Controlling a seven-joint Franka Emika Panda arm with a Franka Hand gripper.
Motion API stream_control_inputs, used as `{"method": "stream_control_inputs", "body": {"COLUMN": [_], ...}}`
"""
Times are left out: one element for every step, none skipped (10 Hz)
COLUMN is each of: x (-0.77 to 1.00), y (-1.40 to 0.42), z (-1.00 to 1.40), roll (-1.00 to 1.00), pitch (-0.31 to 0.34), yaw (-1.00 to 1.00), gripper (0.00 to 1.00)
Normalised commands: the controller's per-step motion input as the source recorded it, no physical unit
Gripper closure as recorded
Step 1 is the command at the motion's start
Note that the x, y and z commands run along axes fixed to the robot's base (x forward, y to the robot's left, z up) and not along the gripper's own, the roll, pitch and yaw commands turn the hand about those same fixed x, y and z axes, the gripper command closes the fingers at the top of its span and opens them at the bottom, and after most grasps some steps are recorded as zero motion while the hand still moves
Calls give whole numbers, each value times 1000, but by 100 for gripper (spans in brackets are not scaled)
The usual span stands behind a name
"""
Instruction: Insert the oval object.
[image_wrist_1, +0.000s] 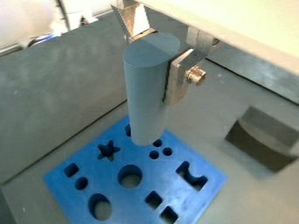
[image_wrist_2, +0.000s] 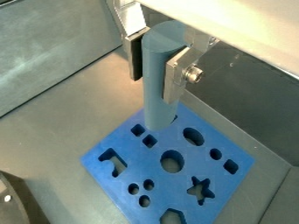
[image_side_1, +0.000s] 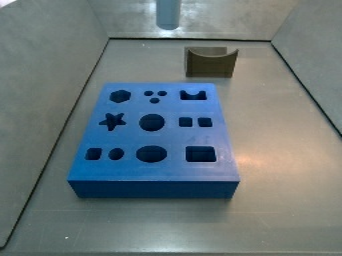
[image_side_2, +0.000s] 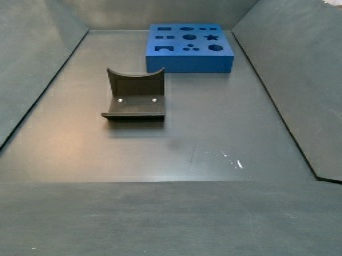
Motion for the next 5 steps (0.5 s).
{"method": "stream_control_inputs", "body": {"x": [0, 0, 0, 0, 6], "y": [-591, -634, -609, -506, -369], "z": [-171, -126, -163, -137, -129], "roll": [0, 0, 7, 6, 0], "pitch": [0, 0, 0, 0, 0], "yaw": [-689, -649, -686, -780, -883], "gripper": [100, 100, 100, 100, 100]}}
